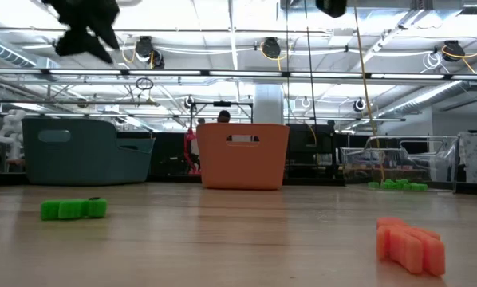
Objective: Sort Halloween decoration
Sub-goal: Put the green skeleton toy into the transparent bin
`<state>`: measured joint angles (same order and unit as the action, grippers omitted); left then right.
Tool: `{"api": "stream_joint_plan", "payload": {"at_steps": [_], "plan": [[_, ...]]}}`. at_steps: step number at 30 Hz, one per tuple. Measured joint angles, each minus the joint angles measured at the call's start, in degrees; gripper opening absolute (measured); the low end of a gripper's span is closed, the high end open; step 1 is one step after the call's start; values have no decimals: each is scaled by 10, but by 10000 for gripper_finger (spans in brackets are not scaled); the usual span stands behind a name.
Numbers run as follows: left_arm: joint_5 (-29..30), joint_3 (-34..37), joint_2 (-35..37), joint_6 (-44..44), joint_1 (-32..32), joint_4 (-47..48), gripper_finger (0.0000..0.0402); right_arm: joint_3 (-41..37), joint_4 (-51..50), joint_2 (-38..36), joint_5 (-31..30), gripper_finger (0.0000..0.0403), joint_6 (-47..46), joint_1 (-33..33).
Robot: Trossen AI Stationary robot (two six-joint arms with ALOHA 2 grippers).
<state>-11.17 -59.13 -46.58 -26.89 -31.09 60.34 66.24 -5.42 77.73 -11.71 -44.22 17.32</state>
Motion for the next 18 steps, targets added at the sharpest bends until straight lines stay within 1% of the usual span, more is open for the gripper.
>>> {"api": "stream_joint_plan", "payload": {"at_steps": [2,6,9,11,14,18], "plan": [[1,0,35,-29,40,-11,159,3,25,23,28,200,19,0],[7,0,82,-94,116,-29,157,47,15,92,70,200,60,4],[25,0,100,-130,162,-35,157,84,-11,142,74,200,90,7],[37,0,101,-139,188,-45,157,101,-41,162,73,200,95,9],[53,0,95,-147,220,-58,157,119,-105,168,72,200,89,9],[96,0,73,-132,251,-69,157,131,-204,144,51,200,91,9]]}}
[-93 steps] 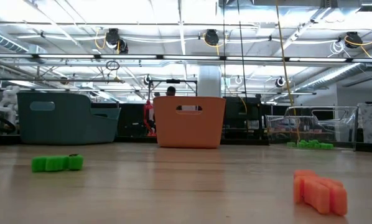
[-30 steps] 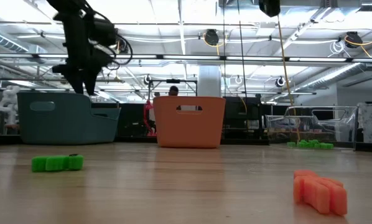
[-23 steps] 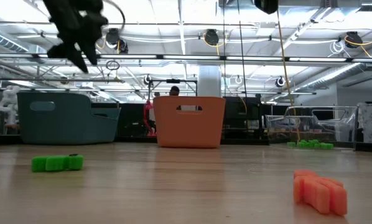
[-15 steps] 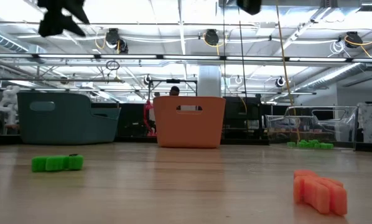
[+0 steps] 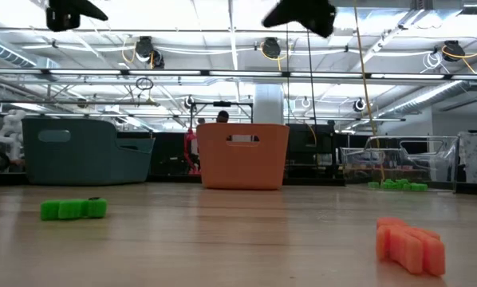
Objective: Sort Halloween decoration
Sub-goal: Put the green skeleton toy into the transparent bin
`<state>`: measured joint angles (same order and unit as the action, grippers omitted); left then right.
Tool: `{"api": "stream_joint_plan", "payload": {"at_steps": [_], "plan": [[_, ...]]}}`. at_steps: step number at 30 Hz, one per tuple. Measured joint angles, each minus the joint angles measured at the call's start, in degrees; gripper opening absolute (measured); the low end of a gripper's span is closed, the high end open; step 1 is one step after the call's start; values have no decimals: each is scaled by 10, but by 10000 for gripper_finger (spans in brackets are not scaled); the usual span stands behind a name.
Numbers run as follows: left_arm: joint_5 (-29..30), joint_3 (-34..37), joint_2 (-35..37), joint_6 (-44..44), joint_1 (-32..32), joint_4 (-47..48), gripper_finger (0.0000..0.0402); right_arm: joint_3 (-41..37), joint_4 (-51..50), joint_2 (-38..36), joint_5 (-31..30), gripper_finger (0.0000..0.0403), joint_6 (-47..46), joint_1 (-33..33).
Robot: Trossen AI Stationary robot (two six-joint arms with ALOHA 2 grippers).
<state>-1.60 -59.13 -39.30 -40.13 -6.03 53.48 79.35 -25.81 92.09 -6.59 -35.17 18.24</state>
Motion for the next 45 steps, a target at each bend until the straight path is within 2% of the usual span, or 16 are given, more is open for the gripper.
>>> {"api": "stream_joint_plan", "payload": {"at_steps": [6,11,20,27,31,40,45], "plan": [[34,0,-44,33,19,-16,157,0,-111,-54,-67,200,56,-8],[55,0,-71,36,21,-21,157,0,-156,-77,-65,200,139,-43],[71,0,-100,66,21,-21,156,0,-130,-64,82,200,246,-140],[72,0,-110,60,21,-22,157,0,-16,-4,191,200,314,-158],[72,0,-110,60,21,-22,157,0,52,48,218,205,293,-143],[79,0,-110,64,21,-19,157,0,235,153,214,249,269,-74],[94,0,-110,64,21,-20,157,0,344,210,161,253,271,-39]]}}
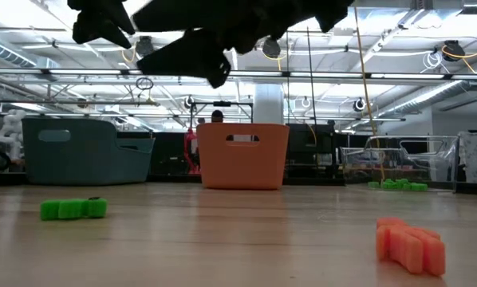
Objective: Sort Halloween decoration
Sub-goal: Put the green skeleton toy into the transparent bin
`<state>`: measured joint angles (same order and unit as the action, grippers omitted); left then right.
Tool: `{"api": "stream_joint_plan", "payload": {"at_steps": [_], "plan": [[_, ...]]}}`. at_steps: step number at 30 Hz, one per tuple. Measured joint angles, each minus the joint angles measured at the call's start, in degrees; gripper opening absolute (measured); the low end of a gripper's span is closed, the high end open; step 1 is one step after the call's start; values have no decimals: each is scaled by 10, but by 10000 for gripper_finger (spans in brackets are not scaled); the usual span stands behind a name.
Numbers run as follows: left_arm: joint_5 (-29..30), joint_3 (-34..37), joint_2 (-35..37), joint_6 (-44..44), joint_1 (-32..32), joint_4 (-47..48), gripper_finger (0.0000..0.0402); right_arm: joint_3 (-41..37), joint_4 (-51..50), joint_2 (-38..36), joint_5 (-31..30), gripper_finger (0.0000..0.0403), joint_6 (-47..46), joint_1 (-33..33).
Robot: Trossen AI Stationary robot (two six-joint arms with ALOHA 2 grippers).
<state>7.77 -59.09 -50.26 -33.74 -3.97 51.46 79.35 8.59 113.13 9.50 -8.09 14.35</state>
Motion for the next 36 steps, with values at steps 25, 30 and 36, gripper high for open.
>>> {"api": "stream_joint_plan", "payload": {"at_steps": [25,30,36], "plan": [[1,0,0,-2,0,0,157,0,175,171,-65,224,0,55],[2,0,0,-2,0,1,157,0,173,181,-65,220,2,55],[6,0,0,1,0,1,157,0,165,181,-65,160,3,52]]}}
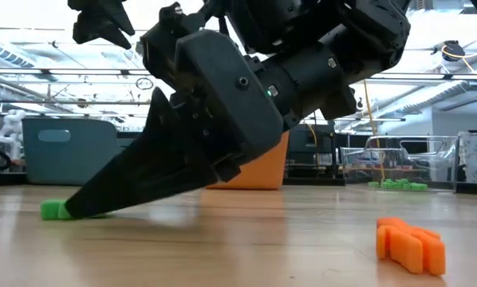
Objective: Sort Halloween decoration
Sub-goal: Put the green skeleton toy into the transparent bin
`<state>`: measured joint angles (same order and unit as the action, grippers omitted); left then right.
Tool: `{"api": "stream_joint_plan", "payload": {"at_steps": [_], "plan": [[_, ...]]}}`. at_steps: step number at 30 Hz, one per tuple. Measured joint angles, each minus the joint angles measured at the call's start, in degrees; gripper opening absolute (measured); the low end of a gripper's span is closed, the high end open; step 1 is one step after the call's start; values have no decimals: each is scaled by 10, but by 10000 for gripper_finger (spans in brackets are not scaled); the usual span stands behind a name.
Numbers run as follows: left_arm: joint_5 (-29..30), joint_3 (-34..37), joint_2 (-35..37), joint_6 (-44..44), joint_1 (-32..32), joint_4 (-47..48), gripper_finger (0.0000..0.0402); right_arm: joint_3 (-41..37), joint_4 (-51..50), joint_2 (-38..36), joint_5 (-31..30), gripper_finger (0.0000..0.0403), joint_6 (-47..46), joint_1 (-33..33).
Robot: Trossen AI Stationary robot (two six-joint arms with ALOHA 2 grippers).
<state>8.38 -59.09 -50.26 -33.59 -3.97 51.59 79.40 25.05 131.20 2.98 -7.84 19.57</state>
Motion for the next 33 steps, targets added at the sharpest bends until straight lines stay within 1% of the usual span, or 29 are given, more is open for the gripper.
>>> {"api": "stream_joint_plan", "payload": {"at_steps": [8,11,12,18,22,28,33], "plan": [[7,0,0,-1,0,0,157,0,-13,0,-5,47,19,-1],[7,0,0,-1,0,0,157,0,-14,-1,-2,14,16,-4],[7,0,0,-1,0,0,157,0,-15,-1,-2,9,13,-5],[21,0,0,-1,0,0,157,0,-22,-9,3,7,5,-8],[24,0,0,-1,0,0,157,0,-49,-40,4,4,-16,-9],[24,0,0,0,0,0,157,0,-149,-123,3,3,-19,-15],[24,0,0,-1,0,-1,157,0,-245,-221,1,3,0,-27]]}}
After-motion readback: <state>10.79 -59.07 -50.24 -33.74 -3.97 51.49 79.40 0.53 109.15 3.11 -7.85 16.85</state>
